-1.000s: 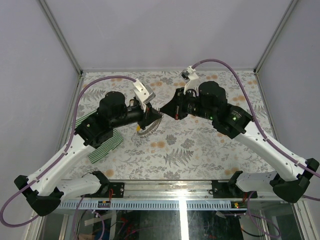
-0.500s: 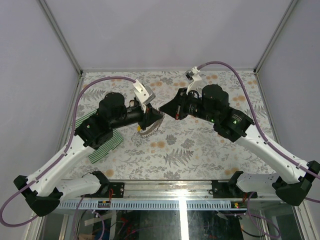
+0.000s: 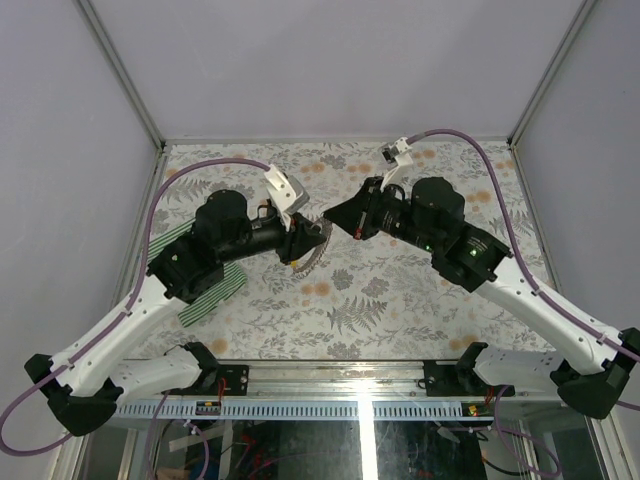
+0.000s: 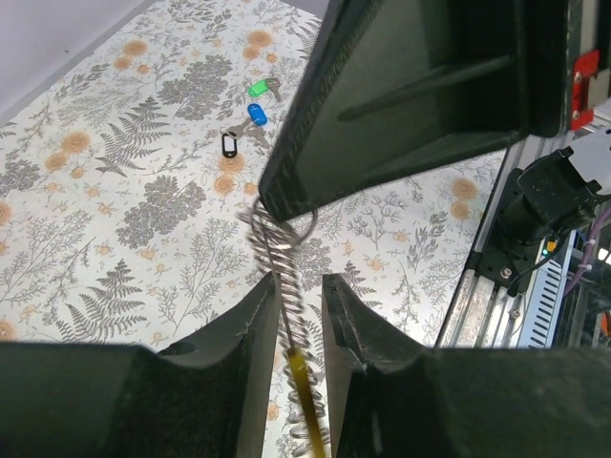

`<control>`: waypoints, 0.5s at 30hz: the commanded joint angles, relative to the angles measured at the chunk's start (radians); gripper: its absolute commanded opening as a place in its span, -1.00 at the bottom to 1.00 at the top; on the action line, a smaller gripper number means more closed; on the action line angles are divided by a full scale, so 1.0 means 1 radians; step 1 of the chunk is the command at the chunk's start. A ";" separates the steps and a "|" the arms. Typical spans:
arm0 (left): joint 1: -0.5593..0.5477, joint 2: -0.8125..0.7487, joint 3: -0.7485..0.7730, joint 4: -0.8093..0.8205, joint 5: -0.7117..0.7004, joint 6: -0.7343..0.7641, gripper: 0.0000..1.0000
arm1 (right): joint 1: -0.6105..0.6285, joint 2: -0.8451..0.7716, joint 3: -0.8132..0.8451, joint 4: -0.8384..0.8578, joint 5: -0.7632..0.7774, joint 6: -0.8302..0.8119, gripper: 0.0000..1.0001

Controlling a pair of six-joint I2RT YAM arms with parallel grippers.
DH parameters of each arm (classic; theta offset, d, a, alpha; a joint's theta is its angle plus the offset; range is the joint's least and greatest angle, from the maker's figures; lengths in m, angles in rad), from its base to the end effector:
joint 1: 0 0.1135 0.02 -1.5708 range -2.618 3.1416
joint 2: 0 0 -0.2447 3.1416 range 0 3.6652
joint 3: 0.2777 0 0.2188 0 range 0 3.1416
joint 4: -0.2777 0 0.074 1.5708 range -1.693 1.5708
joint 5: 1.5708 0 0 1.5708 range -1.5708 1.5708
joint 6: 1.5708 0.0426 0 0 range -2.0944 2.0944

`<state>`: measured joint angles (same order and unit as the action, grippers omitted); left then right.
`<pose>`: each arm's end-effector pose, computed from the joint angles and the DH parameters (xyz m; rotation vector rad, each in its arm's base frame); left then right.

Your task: Put the keys on the keyring

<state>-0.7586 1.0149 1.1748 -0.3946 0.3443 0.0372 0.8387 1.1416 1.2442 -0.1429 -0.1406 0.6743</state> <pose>0.1353 -0.1480 0.3875 0.9516 1.6084 -0.8168 0.1543 0.1806 0.4125 -0.2638 1.7490 1.2538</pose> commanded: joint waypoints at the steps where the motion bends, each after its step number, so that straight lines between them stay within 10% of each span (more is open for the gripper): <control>1: -0.010 -0.015 -0.020 0.049 0.019 -0.010 -0.48 | -0.005 -0.055 -0.004 0.139 0.059 -0.007 -1.00; 15: -0.010 -0.020 -0.035 0.080 -0.027 -0.020 -0.99 | -0.004 -0.078 -0.020 0.150 0.061 -0.020 -1.00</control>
<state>-0.7650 1.0096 1.1374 -0.3893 0.3466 0.0311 0.8383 1.0950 1.2289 -0.0875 -0.1066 0.6655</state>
